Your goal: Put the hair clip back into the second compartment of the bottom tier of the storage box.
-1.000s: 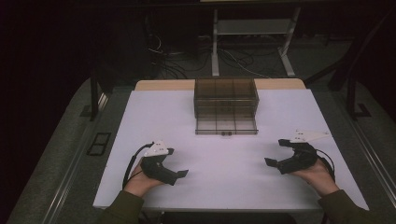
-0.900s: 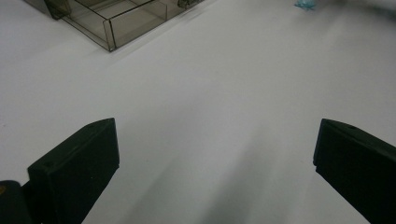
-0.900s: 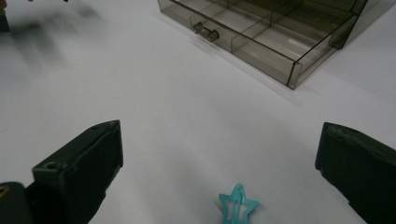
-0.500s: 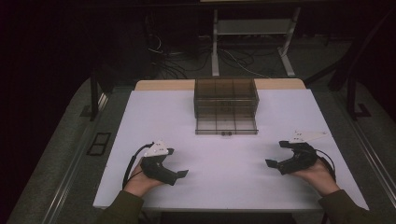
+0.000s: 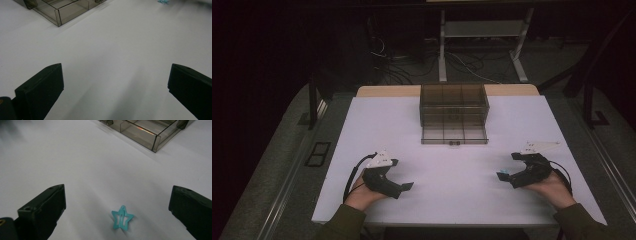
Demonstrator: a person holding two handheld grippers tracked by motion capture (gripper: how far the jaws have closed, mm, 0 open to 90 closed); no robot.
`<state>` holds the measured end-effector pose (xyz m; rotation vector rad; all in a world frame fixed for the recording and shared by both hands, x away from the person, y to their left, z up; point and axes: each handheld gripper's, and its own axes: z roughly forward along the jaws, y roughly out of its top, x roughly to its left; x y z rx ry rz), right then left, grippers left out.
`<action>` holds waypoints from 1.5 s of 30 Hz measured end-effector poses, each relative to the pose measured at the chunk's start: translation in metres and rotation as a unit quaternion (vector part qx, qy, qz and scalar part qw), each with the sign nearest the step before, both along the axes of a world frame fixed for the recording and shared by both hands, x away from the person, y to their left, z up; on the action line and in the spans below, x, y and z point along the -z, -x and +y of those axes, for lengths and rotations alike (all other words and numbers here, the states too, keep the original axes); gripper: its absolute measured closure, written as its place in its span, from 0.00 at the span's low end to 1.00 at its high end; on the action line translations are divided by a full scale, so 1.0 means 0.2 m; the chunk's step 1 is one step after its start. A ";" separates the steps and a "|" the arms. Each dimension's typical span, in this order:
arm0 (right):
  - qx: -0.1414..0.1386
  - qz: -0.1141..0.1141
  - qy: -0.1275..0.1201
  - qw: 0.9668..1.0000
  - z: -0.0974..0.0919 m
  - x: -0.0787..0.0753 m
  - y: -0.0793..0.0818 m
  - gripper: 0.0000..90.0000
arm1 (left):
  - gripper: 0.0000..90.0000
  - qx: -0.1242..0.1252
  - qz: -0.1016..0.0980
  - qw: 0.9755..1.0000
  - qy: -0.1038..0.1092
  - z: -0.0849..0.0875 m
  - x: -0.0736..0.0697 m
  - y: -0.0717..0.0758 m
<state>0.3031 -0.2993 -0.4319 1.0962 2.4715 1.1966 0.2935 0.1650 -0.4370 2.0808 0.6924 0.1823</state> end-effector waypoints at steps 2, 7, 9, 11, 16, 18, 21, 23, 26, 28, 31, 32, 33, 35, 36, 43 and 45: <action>0.000 0.002 0.004 1.000 0.00 0.01 0.00 0.01 | 0.00 0.001 0.000 1.000 -0.001 0.00 0.00 0.00; -0.005 0.002 0.009 1.000 -0.01 0.01 0.00 0.11 | 0.00 0.000 0.000 1.000 0.000 0.00 0.00 0.00; -0.001 0.001 0.009 1.000 -0.01 0.01 0.00 0.12 | 0.00 0.000 0.000 1.000 0.000 0.00 0.00 0.00; -0.004 0.002 0.007 1.000 -0.02 0.01 0.00 0.17 | 0.00 0.000 0.000 1.000 0.000 0.00 0.00 0.00; -0.002 0.002 0.008 1.000 -0.02 0.01 0.00 0.17 | 0.00 0.000 0.000 1.000 0.000 0.00 0.00 0.00; 0.000 0.003 0.008 1.000 -0.02 0.01 0.00 0.17 | 0.00 0.001 0.000 1.000 -0.002 0.00 0.00 0.00; 0.001 0.004 0.010 1.000 -0.02 0.02 0.00 0.18 | 0.00 0.001 0.000 1.000 -0.002 0.00 0.00 0.00; 0.000 0.005 0.010 1.000 -0.02 0.02 0.00 0.22 | 0.00 0.001 0.000 1.000 -0.001 0.00 0.00 0.00; 0.003 0.006 0.010 1.000 -0.03 0.02 0.00 0.26 | 0.00 0.000 0.000 1.000 -0.001 0.00 0.00 0.00; 0.005 0.008 0.009 1.000 -0.03 0.02 0.00 0.26 | 0.00 0.000 0.000 1.000 -0.001 0.00 0.00 0.00; 0.009 0.008 0.009 1.000 -0.03 0.02 0.00 0.31 | 0.00 0.001 0.001 1.000 -0.002 0.00 0.01 0.00; 0.009 0.008 0.009 1.000 -0.03 0.02 0.00 0.31 | 0.00 0.001 0.001 1.000 -0.002 0.00 0.01 0.00; 0.011 0.008 0.008 1.000 -0.03 0.02 0.00 0.35 | 0.00 0.001 0.002 1.000 -0.001 0.00 0.01 0.00; 0.012 0.010 0.008 1.000 -0.03 0.02 0.00 0.36 | 0.00 0.001 0.002 1.000 -0.001 0.00 0.01 0.00; 0.014 0.011 0.008 1.000 -0.04 0.02 -0.01 0.37 | 0.00 0.001 0.002 1.000 -0.001 0.00 0.01 0.00; 0.014 0.019 0.011 1.000 -0.04 0.02 -0.01 0.49 | 0.00 0.001 0.002 1.000 -0.002 0.00 0.01 0.00; 0.014 0.022 0.010 1.000 -0.04 0.03 -0.01 0.52 | 0.00 0.002 0.001 1.000 -0.003 0.00 0.00 0.00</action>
